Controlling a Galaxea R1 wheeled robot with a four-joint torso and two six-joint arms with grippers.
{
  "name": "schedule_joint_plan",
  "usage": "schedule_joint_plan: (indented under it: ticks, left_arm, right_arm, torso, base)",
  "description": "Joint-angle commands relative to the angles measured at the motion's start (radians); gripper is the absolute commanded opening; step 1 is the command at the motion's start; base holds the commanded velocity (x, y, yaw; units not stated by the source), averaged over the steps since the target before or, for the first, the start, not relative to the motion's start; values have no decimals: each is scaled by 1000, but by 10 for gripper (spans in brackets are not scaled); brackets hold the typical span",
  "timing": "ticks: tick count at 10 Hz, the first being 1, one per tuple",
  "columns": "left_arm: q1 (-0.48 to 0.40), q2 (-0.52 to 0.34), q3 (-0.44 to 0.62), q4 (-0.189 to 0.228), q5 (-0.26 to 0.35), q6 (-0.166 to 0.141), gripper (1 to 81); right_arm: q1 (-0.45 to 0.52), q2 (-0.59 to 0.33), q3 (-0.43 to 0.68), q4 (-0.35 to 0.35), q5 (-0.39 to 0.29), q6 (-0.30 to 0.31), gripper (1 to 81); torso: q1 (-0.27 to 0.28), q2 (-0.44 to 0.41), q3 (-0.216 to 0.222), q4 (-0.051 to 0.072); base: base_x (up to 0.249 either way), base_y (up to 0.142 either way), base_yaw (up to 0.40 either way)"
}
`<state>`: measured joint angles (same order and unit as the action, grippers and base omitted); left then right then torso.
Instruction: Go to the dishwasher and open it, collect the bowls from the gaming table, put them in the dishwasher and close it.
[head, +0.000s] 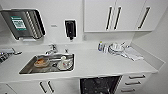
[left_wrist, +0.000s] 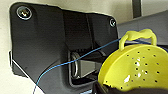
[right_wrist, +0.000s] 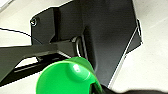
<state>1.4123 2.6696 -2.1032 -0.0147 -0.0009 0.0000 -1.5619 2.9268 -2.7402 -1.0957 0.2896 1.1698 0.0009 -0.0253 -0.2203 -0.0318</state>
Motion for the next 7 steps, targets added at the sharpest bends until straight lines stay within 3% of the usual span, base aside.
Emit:
schedule_joint_plan:
  ticks: [1, 4, 5, 6, 7]
  left_arm:
    - [-9, -247, 261, 2, -22, 9, 10]
    - [-19, -379, 354, -5, -54, 2, 10]
    - [-37, -425, 382, -13, -73, -18, 10]
    - [-60, -474, 431, -11, -77, -54, 10]
    - [-92, -520, 485, -13, -77, -70, 10]
  right_arm:
    - [24, -12, 2, -9, -24, -4, 10]
    - [25, -15, 1, -9, -23, -4, 10]
    - [27, -15, 2, -9, -23, -4, 10]
    - [28, -15, 2, -9, -23, -4, 10]
    - [29, -15, 2, -9, -23, -4, 10]
  torso:
    - [0, 0, 0, 0]
    - [0, 0, -3, 0]
    - [0, 0, -3, 0]
    - [0, 0, -49, 0]
    - [0, 0, -65, 0]
  base:
    - [0, 0, 0]
    - [0, 0, 0]
    - [0, 0, 0]
    - [0, 0, 0]
    - [0, 0, 0]
